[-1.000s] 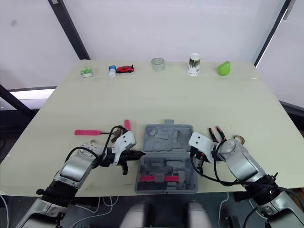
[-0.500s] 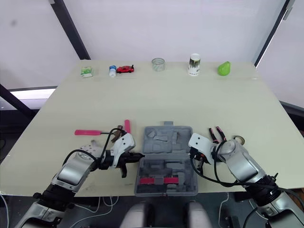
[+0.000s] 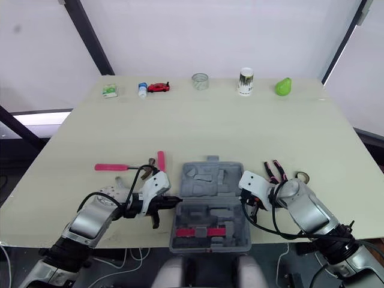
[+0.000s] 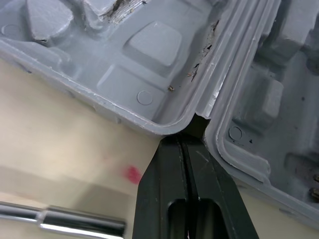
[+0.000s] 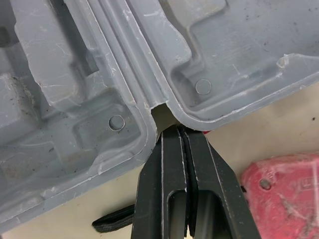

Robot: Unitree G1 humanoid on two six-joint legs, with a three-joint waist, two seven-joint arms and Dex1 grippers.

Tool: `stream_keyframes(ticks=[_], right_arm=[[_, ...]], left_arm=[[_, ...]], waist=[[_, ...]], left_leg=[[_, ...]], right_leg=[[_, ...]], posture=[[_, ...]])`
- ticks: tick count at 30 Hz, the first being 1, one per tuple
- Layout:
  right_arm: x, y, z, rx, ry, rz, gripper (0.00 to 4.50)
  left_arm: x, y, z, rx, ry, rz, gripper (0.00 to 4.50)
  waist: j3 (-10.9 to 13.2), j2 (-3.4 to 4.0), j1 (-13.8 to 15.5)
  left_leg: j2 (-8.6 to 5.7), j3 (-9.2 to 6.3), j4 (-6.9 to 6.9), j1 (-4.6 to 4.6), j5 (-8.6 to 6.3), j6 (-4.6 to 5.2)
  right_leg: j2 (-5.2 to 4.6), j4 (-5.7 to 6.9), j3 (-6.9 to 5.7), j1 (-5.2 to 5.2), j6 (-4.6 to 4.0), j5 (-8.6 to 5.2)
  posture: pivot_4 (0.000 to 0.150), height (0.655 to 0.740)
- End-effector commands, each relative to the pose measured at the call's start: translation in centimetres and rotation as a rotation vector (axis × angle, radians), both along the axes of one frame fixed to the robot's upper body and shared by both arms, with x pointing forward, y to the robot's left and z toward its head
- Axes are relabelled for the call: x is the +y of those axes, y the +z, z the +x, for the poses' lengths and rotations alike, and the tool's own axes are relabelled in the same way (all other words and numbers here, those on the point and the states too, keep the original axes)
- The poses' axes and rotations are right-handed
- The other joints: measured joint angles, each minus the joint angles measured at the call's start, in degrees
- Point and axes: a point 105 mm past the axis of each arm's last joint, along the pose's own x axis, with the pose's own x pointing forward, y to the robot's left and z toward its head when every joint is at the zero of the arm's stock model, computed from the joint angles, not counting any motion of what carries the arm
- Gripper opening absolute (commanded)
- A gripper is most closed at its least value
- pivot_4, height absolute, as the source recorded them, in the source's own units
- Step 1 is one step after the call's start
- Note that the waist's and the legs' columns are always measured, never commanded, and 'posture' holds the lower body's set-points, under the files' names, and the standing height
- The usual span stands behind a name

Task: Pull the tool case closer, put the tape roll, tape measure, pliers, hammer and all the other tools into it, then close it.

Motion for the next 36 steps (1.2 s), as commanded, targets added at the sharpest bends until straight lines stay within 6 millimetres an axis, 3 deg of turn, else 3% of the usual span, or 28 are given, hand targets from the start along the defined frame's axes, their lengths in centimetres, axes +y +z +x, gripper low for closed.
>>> stream_keyframes(ticks=[1, 36], right_arm=[[0.8, 0.0, -1.1, 0.028, 0.047, 0.024, 0.0], [1.1, -0.2, -2.4, 0.068, 0.067, 0.034, 0.0]], left_arm=[[-1.1, -0.3, -1.2, 0.023, -0.046, -0.018, 0.06], [0.2, -1.2, -3.0, 0.062, -0.012, 0.003, 0.06]], waist=[[0.0, 0.0, 0.06], [-0.01, 0.0, 0.0]], left_leg=[[0.0, 0.0, 0.0, 0.0, 0.0, 0.0], [0.01, 0.0, -0.02, 0.04, 0.0, 0.0]], right_leg=[[0.0, 0.0, 0.0, 0.0, 0.0, 0.0], [0.0, -0.01, 0.0, 0.01, -0.01, -0.01]], posture=[[0.15, 0.74], [0.15, 0.74]])
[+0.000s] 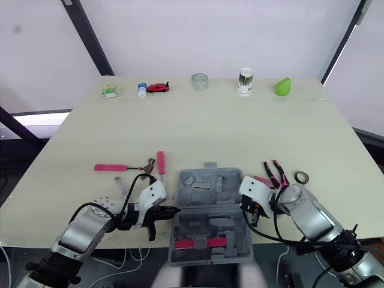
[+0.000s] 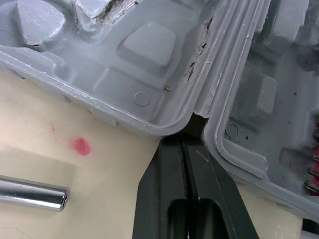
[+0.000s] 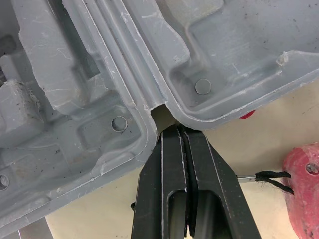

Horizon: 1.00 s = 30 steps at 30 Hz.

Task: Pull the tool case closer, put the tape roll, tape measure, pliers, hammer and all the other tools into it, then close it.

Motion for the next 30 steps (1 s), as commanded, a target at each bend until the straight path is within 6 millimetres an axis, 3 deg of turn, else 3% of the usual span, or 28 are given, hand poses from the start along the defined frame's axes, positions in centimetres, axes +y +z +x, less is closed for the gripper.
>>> stream_keyframes(ticks=[1, 7, 11, 15, 19, 24, 26, 27, 29, 30], right_arm=[[0.8, 0.1, -0.6, 0.005, 0.035, 0.021, 0.0], [-0.5, 0.7, 0.4, -0.037, -0.019, 0.007, 0.0], [-2.8, 2.5, 1.1, -0.048, -0.126, 0.075, 0.0], [-2.7, 5.0, 0.7, -0.089, -0.145, 0.276, 0.0], [-1.2, 9.9, -0.8, -0.258, -0.059, 0.677, 0.0], [-1.6, 10.7, -0.3, -0.31, -0.116, 0.787, 0.0], [-2.4, 10.3, -0.6, -0.331, -0.114, 0.768, 0.52], [-3.3, 10.1, -0.5, -0.344, -0.155, 0.764, 0.82], [-4.6, 9.5, -1.0, -0.343, -0.184, 0.747, 1.82], [-5.6, 9.0, -1.4, -0.348, -0.197, 0.723, 2.47]], left_arm=[[0.1, -0.7, -0.7, 0.032, -0.008, 0.008, 0.06], [1.5, -0.7, -0.4, 0.011, 0.048, 0.026, 0.06], [2.9, 2.4, -0.1, -0.068, 0.16, -0.137, 0.06], [3.5, 5.0, -0.5, -0.146, 0.252, -0.284, 0.06], [4.7, 8.3, -0.8, -0.256, 0.401, -0.513, 0.06], [5.7, 8.4, -1.8, -0.253, 0.451, -0.574, 0.06], [6.0, 8.1, -2.4, -0.252, 0.465, -0.592, 0.0], [6.1, 7.9, -2.9, -0.252, 0.471, -0.592, 0.26], [6.5, 7.4, -3.7, -0.251, 0.487, -0.586, 0.87], [7.1, 7.0, -4.2, -0.249, 0.509, -0.581, 1.45]], waist=[[0.0, 0.0, 0.0], [0.0, 0.0, -0.1], [0.01, 0.0, -0.17], [0.02, -0.02, 0.1], [0.03, -0.03, 0.06], [0.03, -0.01, -0.13], [0.02, -0.01, -0.13], [0.02, -0.01, 0.0], [0.02, -0.01, 0.1], [0.02, -0.01, 0.11]], left_leg=[[0.0, 0.0, 0.0, 0.0, 0.0, 0.0], [0.01, 0.0, -0.01, 0.0, 0.0, 0.0], [0.03, 0.03, -0.02, -0.02, 0.0, 0.0], [0.04, 0.01, -0.03, -0.04, 0.0, 0.0], [0.04, -0.04, -0.04, -0.04, -0.01, 0.0], [0.05, -0.02, -0.04, 0.06, -0.01, 0.0], [0.04, 0.01, -0.03, 0.06, -0.01, 0.0], [0.04, 0.01, -0.04, 0.06, -0.01, 0.0], [0.03, 0.0, -0.05, 0.04, -0.01, -0.01], [0.03, 0.01, -0.05, 0.04, -0.01, -0.01]], right_leg=[[0.0, 0.0, 0.0, 0.0, 0.0, 0.0], [0.0, 0.0, 0.0, 0.0, 0.0, 0.0], [-0.01, -0.02, 0.02, -0.03, 0.0, 0.0], [-0.04, -0.05, -0.02, -0.02, 0.0, 0.0], [-0.04, -0.11, -0.05, 0.05, 0.01, 0.0], [-0.02, -0.06, -0.02, 0.08, 0.02, 0.01], [-0.03, -0.06, 0.0, 0.09, 0.01, 0.01], [-0.03, -0.08, -0.01, 0.09, 0.01, 0.01], [-0.04, -0.1, -0.03, 0.09, 0.0, -0.01], [-0.05, -0.12, -0.02, 0.09, 0.0, -0.01]], posture=[[0.15, 0.74], [0.15, 0.74], [0.15, 0.74], [0.15, 0.74], [0.15, 0.74], [0.15, 0.74], [0.15, 0.74], [0.15, 0.74], [0.15, 0.74], [0.15, 0.74]])
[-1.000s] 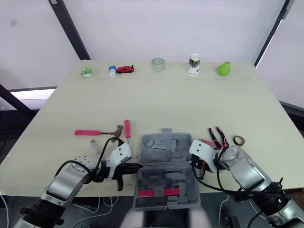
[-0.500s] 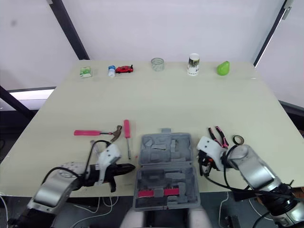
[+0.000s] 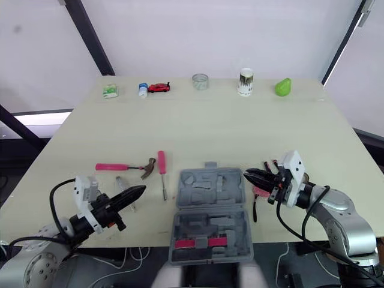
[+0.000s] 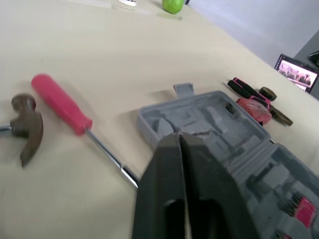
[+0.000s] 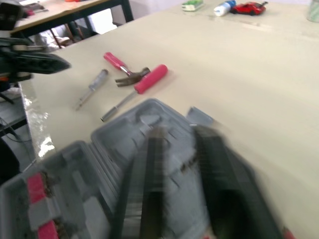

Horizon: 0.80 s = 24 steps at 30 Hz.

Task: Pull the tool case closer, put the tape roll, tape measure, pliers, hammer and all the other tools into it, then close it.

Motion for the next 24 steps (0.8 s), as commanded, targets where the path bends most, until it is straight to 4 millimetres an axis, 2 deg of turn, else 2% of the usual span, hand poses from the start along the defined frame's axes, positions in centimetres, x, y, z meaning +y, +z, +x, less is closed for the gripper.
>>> stream_keyframes(ticks=[1, 2, 4, 5, 7, 11, 14, 18, 24], right_arm=[[-3.6, 0.0, -1.2, -0.038, -0.067, -0.045, 2.87], [-4.7, -0.4, -1.7, -0.032, -0.088, -0.062, 3.24], [-6.7, -1.0, -2.8, -0.008, -0.129, -0.081, 4.36], [-7.7, -1.4, -3.3, 0.007, -0.151, -0.084, 4.5], [-9.5, -2.3, -4.4, 0.044, -0.182, -0.106, 4.5], [-13.3, -4.1, -6.6, 0.107, -0.277, -0.16, 4.5], [-14.4, -4.7, -7.1, 0.131, -0.295, -0.167, 4.5], [-13.6, -4.5, -6.7, 0.147, -0.257, -0.162, 4.5], [-10.9, -2.9, -3.5, 0.11, -0.204, -0.234, 4.5]], left_arm=[[1.7, 0.1, -1.6, -0.042, 0.05, 0.019, 1.82], [2.5, -0.4, -2.2, -0.027, 0.076, 0.024, 2.16], [3.9, -1.3, -3.5, 0.003, 0.119, 0.035, 3.25], [4.5, -1.7, -4.1, 0.016, 0.139, 0.037, 3.68], [5.5, -2.2, -5.1, 0.039, 0.171, 0.043, 4.4], [7.2, -3.6, -6.9, 0.091, 0.216, 0.068, 4.4], [7.2, -3.7, -7.0, 0.098, 0.219, 0.067, 4.4], [5.9, -2.6, -6.0, 0.057, 0.198, 0.057, 4.4], [2.2, 0.6, -2.2, -0.06, 0.101, 0.088, 4.4]], waist=[[0.0, 0.0, 0.07], [0.0, 0.0, 0.09], [-0.01, 0.0, -0.13], [-0.01, 0.0, -0.19], [-0.01, 0.0, -0.25], [-0.05, -0.03, -0.19], [-0.06, -0.04, -0.23], [-0.08, 0.0, -0.23], [-0.12, 0.06, -0.07]], left_leg=[[0.0, 0.0, 0.0, -0.01, 0.0, 0.0], [-0.01, 0.0, 0.0, 0.0, 0.0, 0.0], [-0.01, 0.02, -0.01, 0.03, 0.0, 0.0], [-0.01, 0.02, -0.01, 0.04, 0.0, 0.0], [0.01, 0.01, -0.01, 0.06, 0.0, 0.0], [0.0, 0.04, 0.0, 0.09, 0.0, 0.0], [-0.01, 0.06, 0.0, 0.08, -0.01, -0.01], [0.02, 0.04, 0.0, 0.09, -0.01, -0.01], [0.01, 0.05, 0.01, 0.08, -0.01, -0.01]], right_leg=[[0.0, -0.01, 0.0, 0.0, -0.03, -0.02], [-0.01, -0.01, 0.0, 0.0, -0.15, -0.09], [-0.01, -0.02, 0.02, 0.01, -0.21, -0.13], [0.0, -0.01, 0.02, 0.0, -0.21, -0.13], [0.01, 0.0, 0.01, 0.01, -0.21, -0.15], [-0.03, -0.02, 0.03, 0.02, -0.04, -0.28], [-0.05, -0.04, 0.03, 0.0, -0.03, -0.29], [-0.05, -0.03, 0.03, 0.0, -0.03, -0.3], [-0.04, 0.0, 0.04, 0.01, -0.17, -0.21]], posture=[[0.15, 0.74], [0.15, 0.74], [0.15, 0.74], [0.15, 0.74], [0.15, 0.74], [0.15, 0.74], [0.15, 0.74], [0.15, 0.74], [0.15, 0.74]])
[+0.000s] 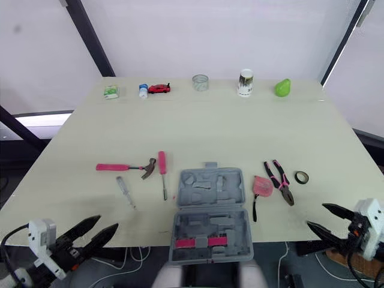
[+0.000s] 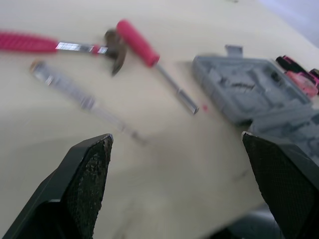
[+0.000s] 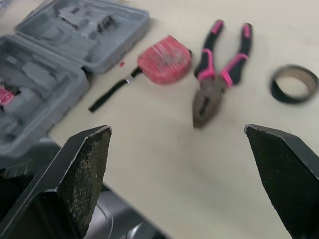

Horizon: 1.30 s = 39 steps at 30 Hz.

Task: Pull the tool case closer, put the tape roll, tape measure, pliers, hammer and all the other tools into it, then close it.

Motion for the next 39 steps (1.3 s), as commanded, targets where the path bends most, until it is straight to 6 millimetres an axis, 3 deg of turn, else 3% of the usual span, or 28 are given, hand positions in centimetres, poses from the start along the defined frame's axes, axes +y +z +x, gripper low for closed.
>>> stream_keyframes(ticks=[1, 4, 8, 11, 15, 18, 20, 22, 36, 39], right_arm=[[1.4, 1.5, 1.5, -0.025, 0.061, -0.092, 4.5], [0.9, 1.3, 3.7, 0.024, 0.046, -0.32, 4.5], [0.6, 2.5, 6.6, 0.088, 0.093, -0.438, 4.5], [0.2, 3.1, 9.0, 0.114, 0.113, -0.559, 4.5], [0.2, 2.8, 11.2, 0.167, 0.152, -0.658, 4.5], [0.2, 2.1, 12.1, 0.231, 0.179, -0.702, 3.57], [0.3, 1.6, 12.7, 0.237, 0.176, -0.724, 2.48], [0.2, 1.2, 13.2, 0.242, 0.174, -0.757, 1.84], [-0.1, -1.0, 14.1, 0.354, 0.155, -0.792, 1.84], [-0.4, -1.5, 14.1, 0.376, 0.15, -0.791, 1.08]], left_arm=[[-2.5, 2.7, 1.8, -0.09, -0.083, 0.058, 4.4], [-5.0, 4.7, 3.5, -0.156, -0.166, 0.087, 4.4], [-8.2, 7.6, 3.4, -0.317, -0.405, 0.032, 4.4], [-9.2, 9.0, 2.5, -0.303, -0.616, -0.038, 4.4], [-9.6, 10.0, 2.2, -0.336, -0.719, -0.069, 4.4], [-9.9, 10.3, 2.0, -0.347, -0.75, -0.082, 4.5], [-9.9, 10.1, 1.7, -0.349, -0.754, -0.075, 4.5], [-9.8, 9.8, 1.4, -0.348, -0.75, -0.071, 4.5], [-9.1, 8.9, 0.5, -0.344, -0.701, -0.045, 4.5], [-9.3, 8.8, 0.4, -0.348, -0.697, -0.046, 4.5]], waist=[[-0.02, 0.02, 0.07], [-0.01, 0.04, 0.09], [0.01, 0.09, -0.3], [0.02, 0.11, -0.32], [0.04, 0.2, -0.09], [0.06, 0.21, 0.06], [0.06, 0.21, 0.05], [0.07, 0.22, -0.06], [0.09, 0.26, -0.04], [0.09, 0.26, -0.02]], left_leg=[[-0.01, 0.0, 0.0, -0.01, 0.0, 0.0], [-0.03, 0.02, -0.02, -0.03, 0.0, 0.0], [-0.05, 0.1, 0.0, -0.01, 0.0, 0.0], [-0.02, 0.1, -0.02, 0.02, 0.01, 0.01], [0.0, 0.11, -0.05, -0.01, 0.01, 0.01], [-0.01, 0.14, -0.04, -0.08, 0.01, 0.01], [-0.02, 0.14, -0.03, -0.09, 0.01, 0.01], [-0.01, 0.14, -0.03, -0.06, 0.01, 0.01], [-0.01, 0.15, -0.02, -0.05, 0.01, 0.0], [-0.01, 0.16, -0.02, -0.06, 0.01, 0.0]], right_leg=[[0.0, 0.0, 0.0, 0.0, -0.07, 0.04], [0.02, -0.02, 0.04, 0.0, -0.08, 0.05], [0.03, 0.0, 0.12, -0.01, -0.07, 0.06], [0.1, 0.03, 0.13, -0.05, -0.09, 0.07], [0.13, 0.01, 0.14, -0.1, -0.08, 0.06], [0.1, -0.05, 0.15, -0.12, -0.05, 0.07], [0.09, -0.05, 0.15, -0.12, -0.05, 0.07], [0.1, -0.05, 0.15, -0.11, -0.05, 0.07], [0.09, -0.01, 0.15, -0.11, -0.07, 0.07], [0.08, -0.02, 0.15, -0.11, -0.07, 0.07]], posture=[[0.15, 0.74], [0.15, 0.74], [0.15, 0.74], [0.15, 0.74], [0.15, 0.74], [0.15, 0.74], [0.15, 0.74], [0.15, 0.74], [0.15, 0.74], [0.15, 0.74]])
